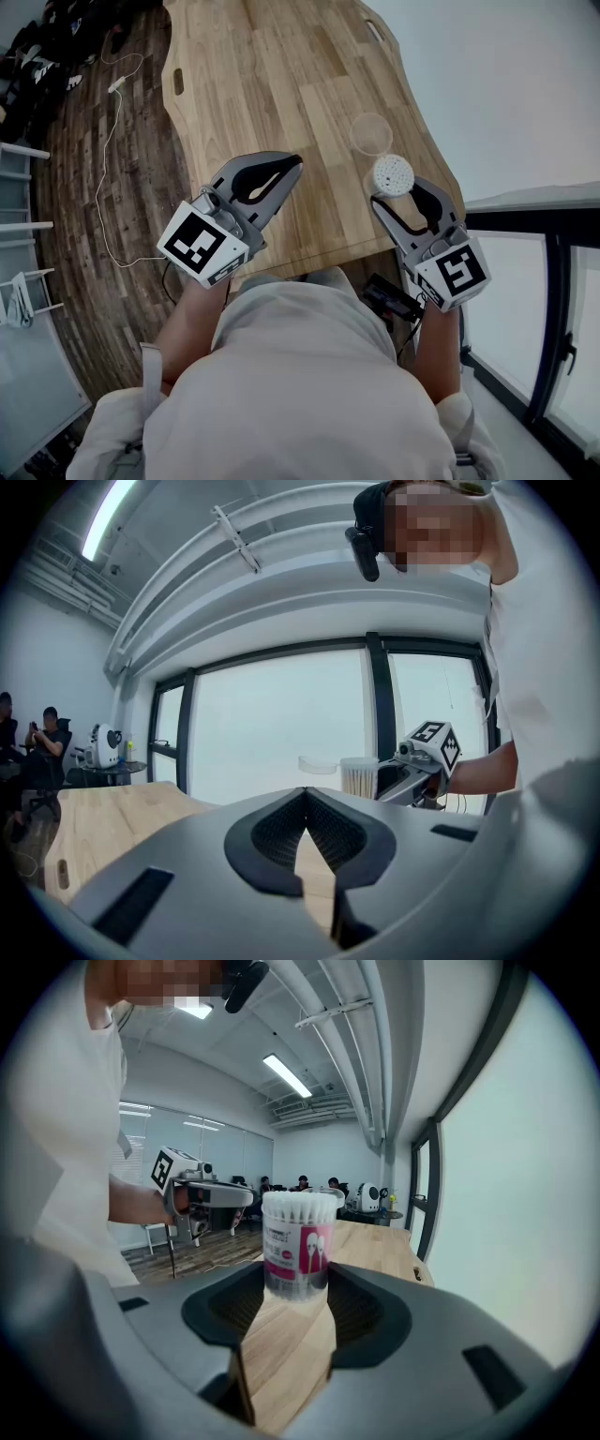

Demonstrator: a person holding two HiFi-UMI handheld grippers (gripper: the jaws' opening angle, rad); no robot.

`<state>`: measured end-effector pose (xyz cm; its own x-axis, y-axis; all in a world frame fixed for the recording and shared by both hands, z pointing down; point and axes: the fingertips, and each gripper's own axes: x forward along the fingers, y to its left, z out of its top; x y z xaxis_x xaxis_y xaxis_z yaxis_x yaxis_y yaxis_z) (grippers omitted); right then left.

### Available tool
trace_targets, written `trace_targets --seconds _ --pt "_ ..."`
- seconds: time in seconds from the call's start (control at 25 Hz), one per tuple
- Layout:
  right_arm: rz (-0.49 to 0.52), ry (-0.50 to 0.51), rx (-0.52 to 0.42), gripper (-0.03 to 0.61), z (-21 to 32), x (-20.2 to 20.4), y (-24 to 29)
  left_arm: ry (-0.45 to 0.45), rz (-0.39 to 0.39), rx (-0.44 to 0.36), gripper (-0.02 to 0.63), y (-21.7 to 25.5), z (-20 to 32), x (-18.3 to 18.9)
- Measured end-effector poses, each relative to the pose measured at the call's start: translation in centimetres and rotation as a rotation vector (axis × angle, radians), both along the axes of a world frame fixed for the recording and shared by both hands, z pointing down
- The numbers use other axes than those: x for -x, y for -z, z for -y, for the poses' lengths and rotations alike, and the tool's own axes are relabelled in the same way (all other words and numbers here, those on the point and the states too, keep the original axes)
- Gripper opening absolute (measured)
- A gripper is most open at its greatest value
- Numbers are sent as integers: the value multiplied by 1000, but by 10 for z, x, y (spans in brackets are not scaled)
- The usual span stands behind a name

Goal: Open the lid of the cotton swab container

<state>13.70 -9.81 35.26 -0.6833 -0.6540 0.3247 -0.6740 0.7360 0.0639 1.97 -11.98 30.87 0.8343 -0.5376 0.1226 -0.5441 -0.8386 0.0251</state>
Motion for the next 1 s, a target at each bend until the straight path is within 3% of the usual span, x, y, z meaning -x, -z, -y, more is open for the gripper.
trace_targets --seconds 1.0 --pt "47 -94 -4 225 46 -39 -9 89 -23 43 14 -17 16 7"
